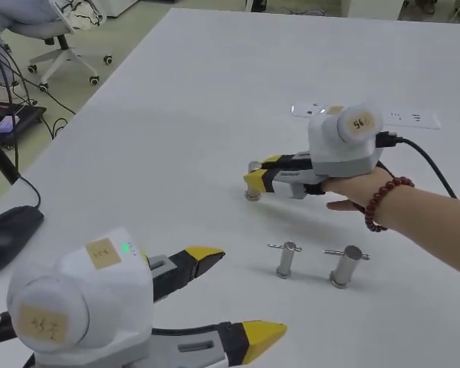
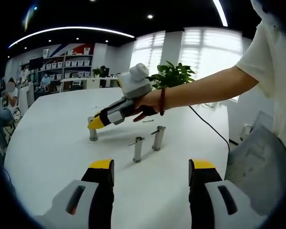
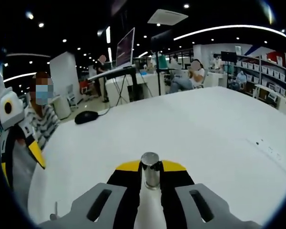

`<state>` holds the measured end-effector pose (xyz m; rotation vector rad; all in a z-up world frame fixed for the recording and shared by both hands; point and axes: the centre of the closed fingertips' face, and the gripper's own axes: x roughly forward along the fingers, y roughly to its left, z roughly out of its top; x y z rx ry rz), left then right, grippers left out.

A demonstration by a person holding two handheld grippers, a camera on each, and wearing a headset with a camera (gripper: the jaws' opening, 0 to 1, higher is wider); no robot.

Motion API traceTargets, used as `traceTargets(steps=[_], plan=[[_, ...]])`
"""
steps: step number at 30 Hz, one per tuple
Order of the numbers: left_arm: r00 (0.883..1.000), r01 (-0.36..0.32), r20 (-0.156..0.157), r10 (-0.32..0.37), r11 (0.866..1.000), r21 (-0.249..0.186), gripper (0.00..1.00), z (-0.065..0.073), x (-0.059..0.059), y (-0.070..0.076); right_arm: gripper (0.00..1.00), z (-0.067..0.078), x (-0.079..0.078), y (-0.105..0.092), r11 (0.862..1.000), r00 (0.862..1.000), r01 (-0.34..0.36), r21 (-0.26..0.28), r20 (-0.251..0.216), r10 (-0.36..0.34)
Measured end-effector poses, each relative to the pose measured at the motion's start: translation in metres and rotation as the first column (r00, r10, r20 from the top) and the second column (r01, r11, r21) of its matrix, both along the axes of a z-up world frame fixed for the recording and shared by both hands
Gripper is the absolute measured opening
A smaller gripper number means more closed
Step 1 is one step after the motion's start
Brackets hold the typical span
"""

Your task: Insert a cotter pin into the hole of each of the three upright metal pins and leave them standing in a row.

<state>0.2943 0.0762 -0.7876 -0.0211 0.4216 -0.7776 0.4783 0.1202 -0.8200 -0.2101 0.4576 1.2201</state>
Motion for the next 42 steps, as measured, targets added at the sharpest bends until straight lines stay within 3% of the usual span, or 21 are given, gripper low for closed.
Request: traceTargets(steps=[21, 32, 42], plan=[[1.000, -0.002, -0.006, 0.002, 1.000, 0.003, 0.61, -0.001, 0.000, 0.001, 0.13, -0.001, 0.002, -0.007, 0.997, 0.997, -0.033, -0.070, 0.063, 0.037], [1.000, -0.002, 0.002, 0.002, 1.000, -0.001, 0.61, 0.001, 0.001, -0.002, 0.13, 0.010, 0.000, -0.033, 0.998, 0.998, -0.014, -0.066, 0.059, 0.018], [1.000, -0.004, 0.015, 0.005, 1.000, -0.005, 0.62, 0.006, 0.002, -0.004, 0.13, 0.011, -0.017, -0.063, 0.995, 0.998, -0.029, -0.098, 0.058, 0.034]])
